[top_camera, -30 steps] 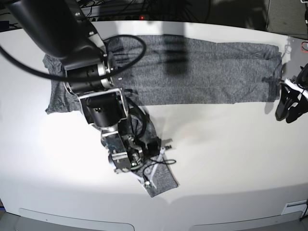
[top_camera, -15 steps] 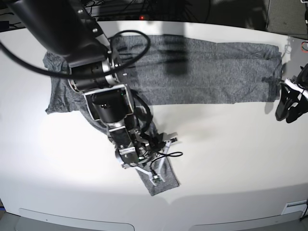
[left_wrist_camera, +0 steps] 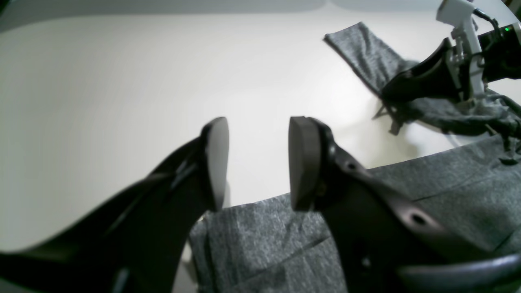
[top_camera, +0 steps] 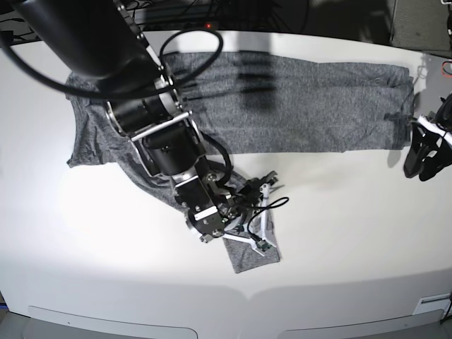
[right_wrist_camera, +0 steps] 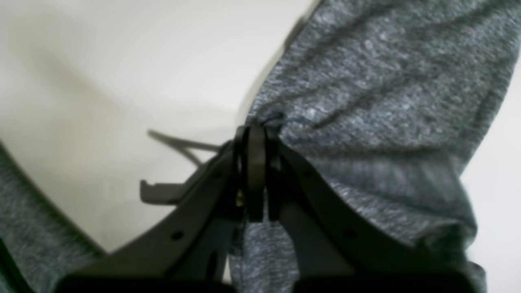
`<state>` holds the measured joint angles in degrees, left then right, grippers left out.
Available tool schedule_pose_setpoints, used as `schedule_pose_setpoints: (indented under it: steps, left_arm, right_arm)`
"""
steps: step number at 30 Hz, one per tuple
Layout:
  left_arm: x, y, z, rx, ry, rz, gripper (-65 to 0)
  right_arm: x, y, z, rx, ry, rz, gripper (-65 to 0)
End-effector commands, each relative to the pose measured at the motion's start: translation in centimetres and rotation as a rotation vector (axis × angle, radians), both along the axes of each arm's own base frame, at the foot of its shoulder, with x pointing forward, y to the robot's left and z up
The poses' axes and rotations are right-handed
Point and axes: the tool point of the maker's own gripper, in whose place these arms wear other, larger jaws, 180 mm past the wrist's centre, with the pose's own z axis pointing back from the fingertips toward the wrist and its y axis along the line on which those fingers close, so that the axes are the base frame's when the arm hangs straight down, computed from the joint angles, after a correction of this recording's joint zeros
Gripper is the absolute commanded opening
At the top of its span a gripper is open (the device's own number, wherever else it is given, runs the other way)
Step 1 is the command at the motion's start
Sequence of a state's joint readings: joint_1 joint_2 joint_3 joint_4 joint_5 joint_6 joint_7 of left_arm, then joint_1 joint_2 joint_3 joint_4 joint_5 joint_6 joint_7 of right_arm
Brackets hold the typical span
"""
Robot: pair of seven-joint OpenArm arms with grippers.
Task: Fold the T-shirt properly
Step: 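Drag the sleeve with the right gripper up across the folded body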
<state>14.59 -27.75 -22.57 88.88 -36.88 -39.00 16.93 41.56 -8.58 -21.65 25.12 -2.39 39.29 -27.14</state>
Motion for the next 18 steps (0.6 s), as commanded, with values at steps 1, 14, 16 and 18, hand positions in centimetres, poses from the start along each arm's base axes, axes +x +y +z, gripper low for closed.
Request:
schedule_pose_setpoints:
  steps: [1, 14, 16, 18]
  left_arm:
    - [0.6, 0.5, 1.8, 0.001, -0.056, 0.001, -41.3]
    - [0.6, 0.5, 1.8, 0.001, -0.057, 0.001, -41.3]
    - [0.6, 0.5, 1.8, 0.001, -0.057, 0.001, -41.3]
    - [0.6, 0.5, 1.8, 0.001, -0.057, 0.001, -41.3]
  right_arm:
    - [-0.5, 0.1, 0.0, -0.040, 0.022, 0.037, -65.0]
    - [-5.3, 2.3, -1.3, -0.019, 0.184, 0.093, -65.0]
    - [-6.4, 2.4, -1.8, -0.021, 0.201, 0.103, -65.0]
    - [-7.3, 2.8, -2.3, -0.010, 0.211, 0.108, -65.0]
